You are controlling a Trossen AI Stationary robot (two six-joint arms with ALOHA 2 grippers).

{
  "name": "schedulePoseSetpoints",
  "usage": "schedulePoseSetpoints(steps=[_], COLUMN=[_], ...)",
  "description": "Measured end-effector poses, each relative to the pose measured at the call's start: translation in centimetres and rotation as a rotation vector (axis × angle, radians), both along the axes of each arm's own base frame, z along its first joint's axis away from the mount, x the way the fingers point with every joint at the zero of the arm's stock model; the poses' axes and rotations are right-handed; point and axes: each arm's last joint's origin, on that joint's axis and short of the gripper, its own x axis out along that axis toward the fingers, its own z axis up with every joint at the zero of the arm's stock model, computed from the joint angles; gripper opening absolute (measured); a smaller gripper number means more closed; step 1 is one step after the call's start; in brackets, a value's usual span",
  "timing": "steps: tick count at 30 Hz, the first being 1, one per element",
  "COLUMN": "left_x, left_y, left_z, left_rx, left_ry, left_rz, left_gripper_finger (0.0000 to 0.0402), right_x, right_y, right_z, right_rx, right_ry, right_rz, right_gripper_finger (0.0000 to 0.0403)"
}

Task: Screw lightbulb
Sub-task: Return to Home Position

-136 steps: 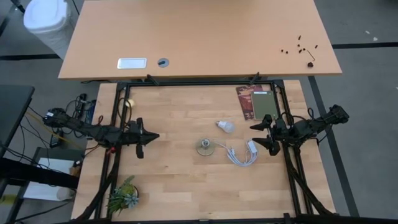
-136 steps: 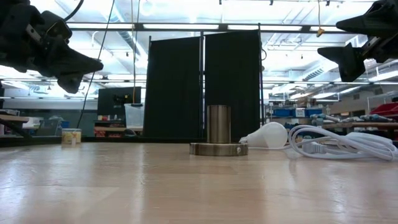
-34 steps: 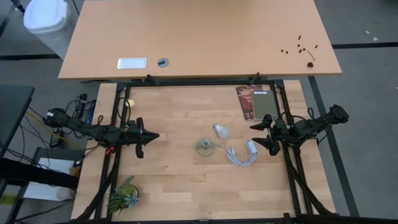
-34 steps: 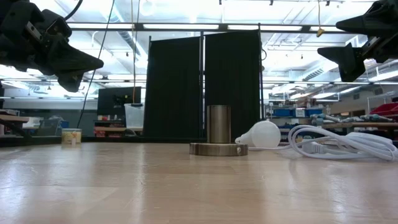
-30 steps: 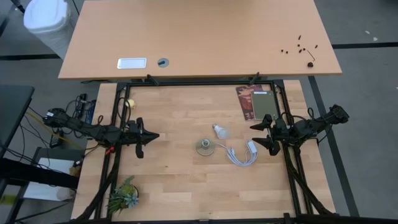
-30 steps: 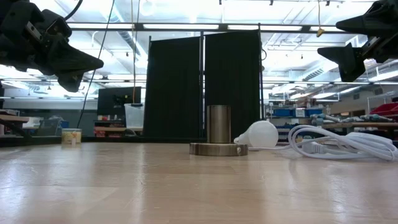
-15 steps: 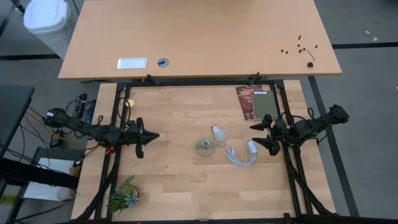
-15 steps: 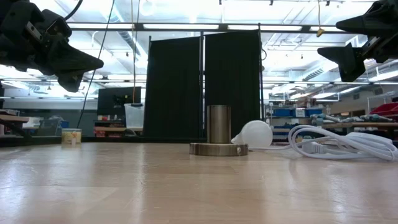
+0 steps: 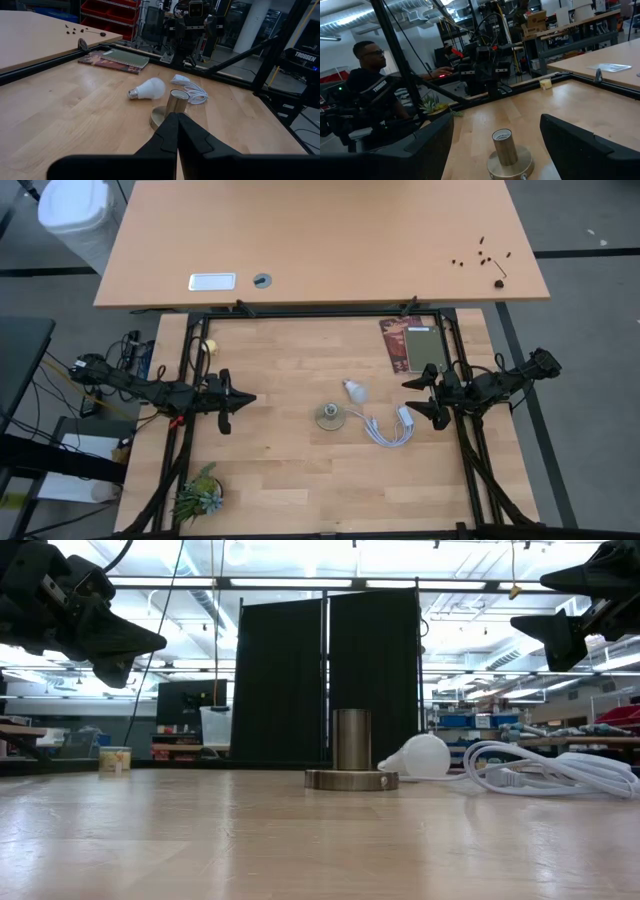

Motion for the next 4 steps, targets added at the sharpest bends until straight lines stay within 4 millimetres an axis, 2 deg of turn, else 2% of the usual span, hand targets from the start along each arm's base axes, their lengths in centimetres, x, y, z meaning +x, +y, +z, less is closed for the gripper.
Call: schedulePoseSetpoints(steps=[4], left_x=[0.00], left_y=[0.00], left_z=[-0.01], left_rx=[0.000], left_ry=[0.000], left_rz=[0.000], left_gripper_finger=[0.0010], right_x=[0.00], right_y=[0.00], right_z=[0.00], right_rx=[0.000], right_ry=[0.000], right_rz=[0.000], right_gripper_finger=[0.0306])
